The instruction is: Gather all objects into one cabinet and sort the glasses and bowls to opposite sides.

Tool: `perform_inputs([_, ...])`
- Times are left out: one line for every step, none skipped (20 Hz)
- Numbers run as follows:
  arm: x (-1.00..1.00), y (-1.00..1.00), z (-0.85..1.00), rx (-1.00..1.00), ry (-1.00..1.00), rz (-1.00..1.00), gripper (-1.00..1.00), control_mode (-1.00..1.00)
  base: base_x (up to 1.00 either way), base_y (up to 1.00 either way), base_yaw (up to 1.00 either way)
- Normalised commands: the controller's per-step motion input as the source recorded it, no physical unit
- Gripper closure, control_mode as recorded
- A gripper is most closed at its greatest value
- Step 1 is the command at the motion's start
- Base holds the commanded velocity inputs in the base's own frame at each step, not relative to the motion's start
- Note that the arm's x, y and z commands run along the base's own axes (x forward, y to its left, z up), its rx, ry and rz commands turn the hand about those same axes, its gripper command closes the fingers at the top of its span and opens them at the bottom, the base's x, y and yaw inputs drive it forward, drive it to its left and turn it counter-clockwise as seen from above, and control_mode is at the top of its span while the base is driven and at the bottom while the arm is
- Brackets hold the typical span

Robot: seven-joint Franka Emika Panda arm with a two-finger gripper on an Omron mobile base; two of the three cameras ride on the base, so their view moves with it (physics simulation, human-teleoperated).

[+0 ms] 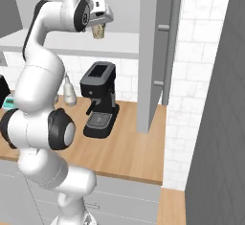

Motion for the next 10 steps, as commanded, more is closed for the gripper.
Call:
perform_inputs([0.00, 0.00, -0.46, 0.00, -0.12, 0.09, -1.00, -1.00, 0.00, 0.00, 0.00])
perform_inputs([0.00, 0.00, -0.41, 0.00, -0.09, 0.08, -1.00, -1.00, 0.00, 0.00, 0.00])
perform_inputs([0.00, 0.00, -0.37, 0.00, -0.10, 0.07, -1.00, -1.00, 0.00, 0.00, 0.00])
perform_inputs([0.00, 0.00, -0.34, 0.00, -0.09, 0.07, -1.00, -1.00, 0.00, 0.00, 0.00])
perform_inputs([0.00, 0.00, -0.29, 0.00, -0.08, 0.06, -1.00, -1.00, 0.00, 0.00, 0.00])
perform_inputs([0.00, 0.00, -0.26, 0.00, -0.06, 0.05, -1.00, -1.00, 0.00, 0.00, 0.00])
perform_inputs([0.00, 0.00, -0.14, 0.00, -0.01, 0.03, -1.00, -1.00, 0.00, 0.00, 0.00])
perform_inputs([0.00, 0.00, -0.02, 0.00, 0.00, 0.01, -1.00, -1.00, 0.00, 0.00, 0.00])
perform_inputs([0.00, -0.02, 0.00, 0.00, 0.00, 0.00, -1.00, -1.00, 0.00, 0.00, 0.00])
perform_inputs([0.00, 0.00, 0.00, 0.00, 0.00, 0.00, -1.00, -1.00, 0.00, 0.00, 0.00])
